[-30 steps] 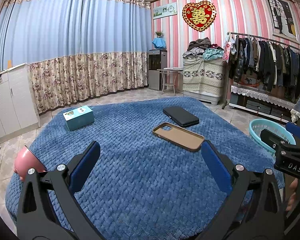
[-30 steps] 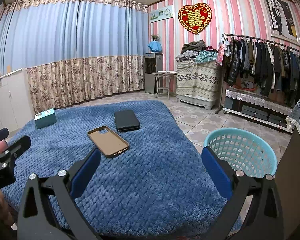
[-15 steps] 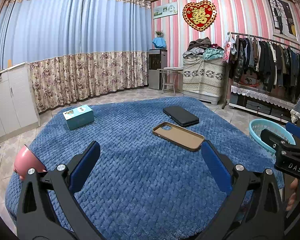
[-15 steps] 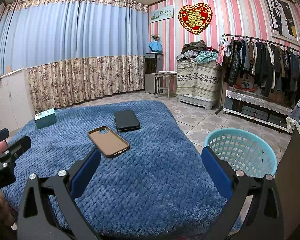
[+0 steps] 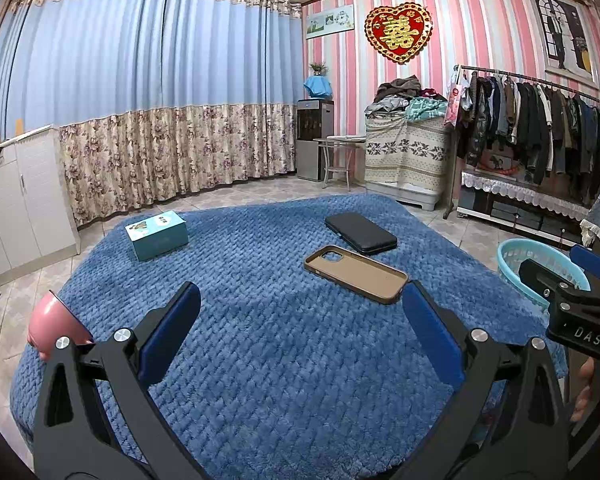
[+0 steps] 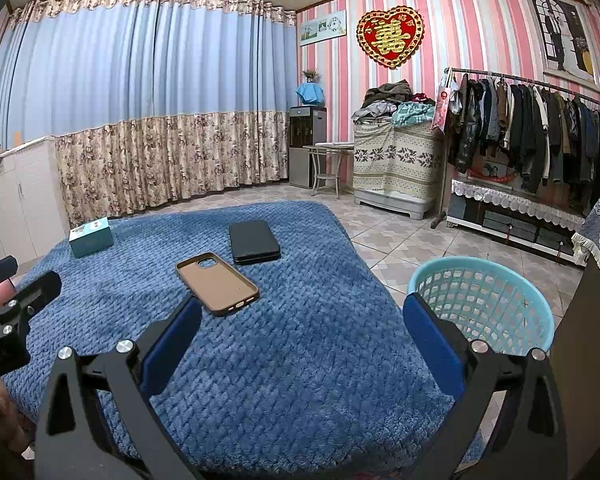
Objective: Collect trash
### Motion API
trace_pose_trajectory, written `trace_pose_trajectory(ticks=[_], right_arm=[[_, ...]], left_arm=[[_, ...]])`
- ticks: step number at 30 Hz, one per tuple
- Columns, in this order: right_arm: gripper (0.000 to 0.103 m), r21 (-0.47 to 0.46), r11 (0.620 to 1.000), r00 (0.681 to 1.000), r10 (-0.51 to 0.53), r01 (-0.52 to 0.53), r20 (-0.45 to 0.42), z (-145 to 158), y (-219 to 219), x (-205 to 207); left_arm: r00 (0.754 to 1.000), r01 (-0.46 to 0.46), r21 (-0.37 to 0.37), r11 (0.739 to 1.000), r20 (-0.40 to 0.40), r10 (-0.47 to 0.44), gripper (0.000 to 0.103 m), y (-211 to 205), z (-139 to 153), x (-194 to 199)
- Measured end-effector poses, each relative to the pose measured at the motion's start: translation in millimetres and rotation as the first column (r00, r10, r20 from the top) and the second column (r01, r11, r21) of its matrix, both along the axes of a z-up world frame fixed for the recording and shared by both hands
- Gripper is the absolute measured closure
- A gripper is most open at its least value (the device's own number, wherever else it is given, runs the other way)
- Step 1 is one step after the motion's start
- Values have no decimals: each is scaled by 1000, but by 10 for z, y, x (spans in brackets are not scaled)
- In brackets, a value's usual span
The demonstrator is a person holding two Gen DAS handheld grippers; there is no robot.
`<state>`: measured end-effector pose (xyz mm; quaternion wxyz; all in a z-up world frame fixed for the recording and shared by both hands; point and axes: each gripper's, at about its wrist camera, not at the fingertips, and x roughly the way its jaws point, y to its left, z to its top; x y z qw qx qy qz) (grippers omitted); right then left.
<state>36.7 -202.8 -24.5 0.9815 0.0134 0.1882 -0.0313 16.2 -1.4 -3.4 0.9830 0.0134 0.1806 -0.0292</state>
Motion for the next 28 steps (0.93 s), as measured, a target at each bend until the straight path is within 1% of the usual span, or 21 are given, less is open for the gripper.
trace_pose_trajectory(ticks=[8,17,28], right_arm=[[5,-1,1000,1000,0,0,0,-4,1,0],[5,0,1000,1000,0,0,0,-7,2,-1],[5,-1,1000,1000,0,0,0,-10,4,0]], left_arm=[[1000,0,-1,1000,4,0,5,-7,15,-10],[999,3,13,1000,32,-3,5,-52,54,-72],[1000,3,-2,1000,20,-3,5,-38,63,-56]])
